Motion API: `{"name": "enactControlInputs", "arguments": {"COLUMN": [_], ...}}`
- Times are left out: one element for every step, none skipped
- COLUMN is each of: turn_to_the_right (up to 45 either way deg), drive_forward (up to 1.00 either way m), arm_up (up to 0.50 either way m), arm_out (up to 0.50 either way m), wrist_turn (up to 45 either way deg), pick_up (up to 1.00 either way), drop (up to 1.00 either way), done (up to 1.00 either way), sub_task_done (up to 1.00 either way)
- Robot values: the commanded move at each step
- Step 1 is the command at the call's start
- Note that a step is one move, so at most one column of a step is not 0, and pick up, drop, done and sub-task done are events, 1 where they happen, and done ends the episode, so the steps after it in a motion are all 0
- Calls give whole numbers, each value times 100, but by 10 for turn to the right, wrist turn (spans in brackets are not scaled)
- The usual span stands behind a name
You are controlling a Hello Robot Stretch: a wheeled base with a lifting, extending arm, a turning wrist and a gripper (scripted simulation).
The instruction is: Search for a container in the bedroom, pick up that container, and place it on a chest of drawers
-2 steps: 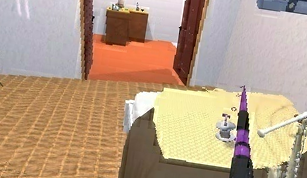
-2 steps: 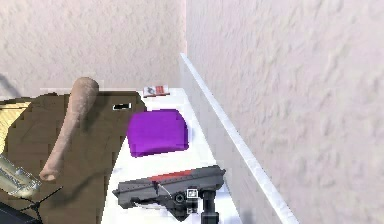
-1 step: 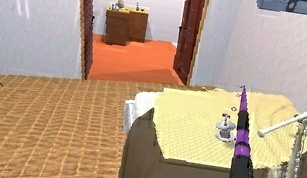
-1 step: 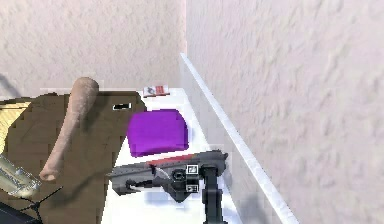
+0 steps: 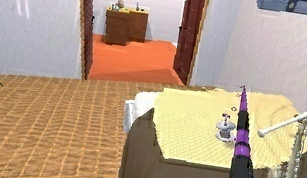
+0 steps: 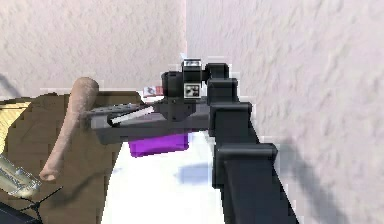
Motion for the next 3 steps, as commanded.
{"name": "enactControlInputs", "arguments": {"turn_to_the_right": [0, 0, 0], "drive_forward": [0, 0, 0], "arm_up": [0, 0, 0], "arm_out": [0, 0, -24], "wrist_turn": [-450, -360, 0], "pick_up": [0, 0, 0], "drop": [0, 0, 0], "done": [0, 0, 0], "sub_task_done": [0, 0, 0]}}
